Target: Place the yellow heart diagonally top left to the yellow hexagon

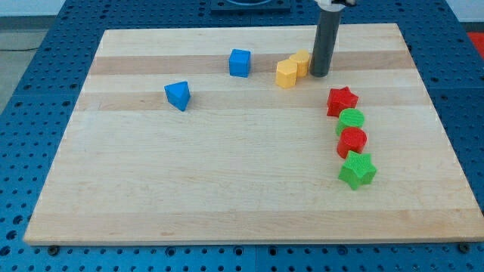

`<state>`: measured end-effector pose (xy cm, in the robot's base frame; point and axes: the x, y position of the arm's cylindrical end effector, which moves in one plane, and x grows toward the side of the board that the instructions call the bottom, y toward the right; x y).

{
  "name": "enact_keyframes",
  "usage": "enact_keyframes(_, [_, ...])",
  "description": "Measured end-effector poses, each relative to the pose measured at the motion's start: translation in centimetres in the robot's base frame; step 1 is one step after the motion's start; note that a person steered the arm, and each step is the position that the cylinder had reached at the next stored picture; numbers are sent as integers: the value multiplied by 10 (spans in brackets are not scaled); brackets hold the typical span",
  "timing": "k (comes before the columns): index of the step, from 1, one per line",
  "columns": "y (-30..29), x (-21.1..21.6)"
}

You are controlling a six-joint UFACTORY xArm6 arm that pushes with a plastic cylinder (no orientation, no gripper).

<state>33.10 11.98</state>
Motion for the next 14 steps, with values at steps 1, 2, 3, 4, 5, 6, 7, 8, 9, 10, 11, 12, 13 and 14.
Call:
enact_keyframes(1, [-6,16])
enact_keyframes(2, [-22,38])
enact_keyframes(3, [-63,42])
enact_keyframes(4, [-108,42])
enact_keyframes(5, [-123,37])
enact_keyframes(6, [-77,38])
enact_keyframes(7, [-21,39])
enact_keyframes(8, [-3,22])
enact_keyframes(9, [-4,-13])
enact_keyframes(10, [-12,-23])
enact_keyframes(11, [-30,-24])
enact_keyframes(12, [-45,-31])
enact_keyframes(13, [-35,-30])
enact_keyframes(14, [-16,-13])
